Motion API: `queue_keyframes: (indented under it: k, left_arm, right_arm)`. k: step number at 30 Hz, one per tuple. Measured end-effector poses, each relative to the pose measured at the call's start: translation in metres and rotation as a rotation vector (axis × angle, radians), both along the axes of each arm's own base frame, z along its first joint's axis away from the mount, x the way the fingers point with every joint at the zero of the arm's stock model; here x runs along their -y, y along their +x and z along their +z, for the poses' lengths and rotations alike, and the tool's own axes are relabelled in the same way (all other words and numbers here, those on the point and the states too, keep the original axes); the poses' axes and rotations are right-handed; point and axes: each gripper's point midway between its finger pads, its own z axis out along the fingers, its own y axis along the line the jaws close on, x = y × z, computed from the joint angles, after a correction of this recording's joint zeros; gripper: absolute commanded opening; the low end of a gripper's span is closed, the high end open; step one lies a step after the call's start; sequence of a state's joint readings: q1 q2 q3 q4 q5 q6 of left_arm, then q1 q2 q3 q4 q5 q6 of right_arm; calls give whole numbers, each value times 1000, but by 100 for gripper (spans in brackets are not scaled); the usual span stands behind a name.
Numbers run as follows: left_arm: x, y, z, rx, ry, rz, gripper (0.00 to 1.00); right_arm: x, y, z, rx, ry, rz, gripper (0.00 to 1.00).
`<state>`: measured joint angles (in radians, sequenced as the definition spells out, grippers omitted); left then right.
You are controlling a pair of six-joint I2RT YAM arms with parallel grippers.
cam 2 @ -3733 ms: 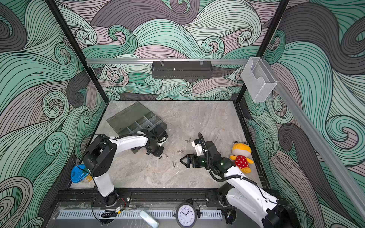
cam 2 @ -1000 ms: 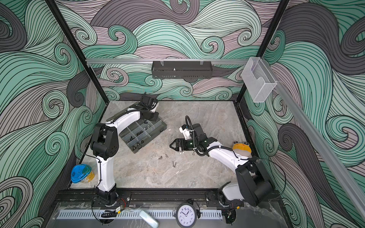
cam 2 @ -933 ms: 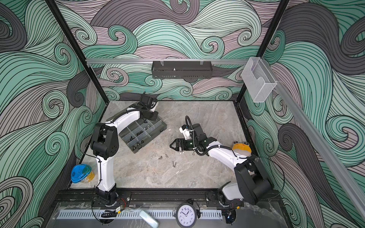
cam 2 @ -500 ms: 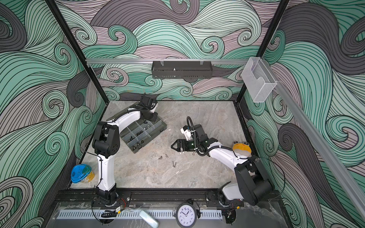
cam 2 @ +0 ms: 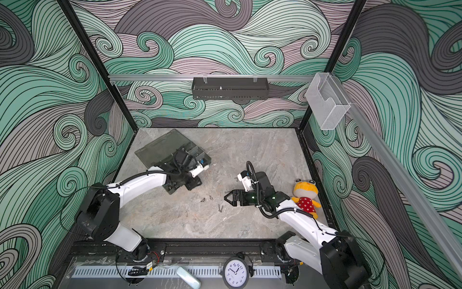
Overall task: Sort the screws and nuts into containers
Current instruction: Pick up the nut at the center of the table.
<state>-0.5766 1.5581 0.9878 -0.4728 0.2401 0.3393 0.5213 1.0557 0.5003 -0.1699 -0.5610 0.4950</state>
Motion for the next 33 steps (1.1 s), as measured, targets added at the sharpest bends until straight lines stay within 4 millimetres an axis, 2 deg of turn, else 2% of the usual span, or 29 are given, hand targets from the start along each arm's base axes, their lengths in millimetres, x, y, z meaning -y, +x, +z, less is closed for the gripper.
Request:
queue_keyframes:
  k: [2, 4, 10, 21, 26, 30, 33]
  left_arm:
    - [8, -23, -14, -42, 35, -63, 29]
    - [11, -29, -22, -70, 51, -69, 29]
    - [13, -34, -39, -129, 94, -6, 30]
    - [13, -44, -56, -205, 142, 68, 30]
    - [16, -41, -60, -212, 160, 78, 25]
    - [17, -42, -61, -219, 168, 82, 15]
    - [17, -43, -61, -225, 173, 82, 13]
  right_arm:
    - [3, -3, 1, -2, -3, -5, 100]
    - [4, -4, 5, 10, 3, -6, 100]
    - [5, -7, 16, 38, 22, -12, 100]
    - [8, -10, 14, 23, 11, -14, 100]
    - [8, -11, 14, 19, 9, -14, 100]
    - [8, -11, 13, 19, 8, -14, 100]
    - [8, -11, 12, 16, 6, -14, 99]
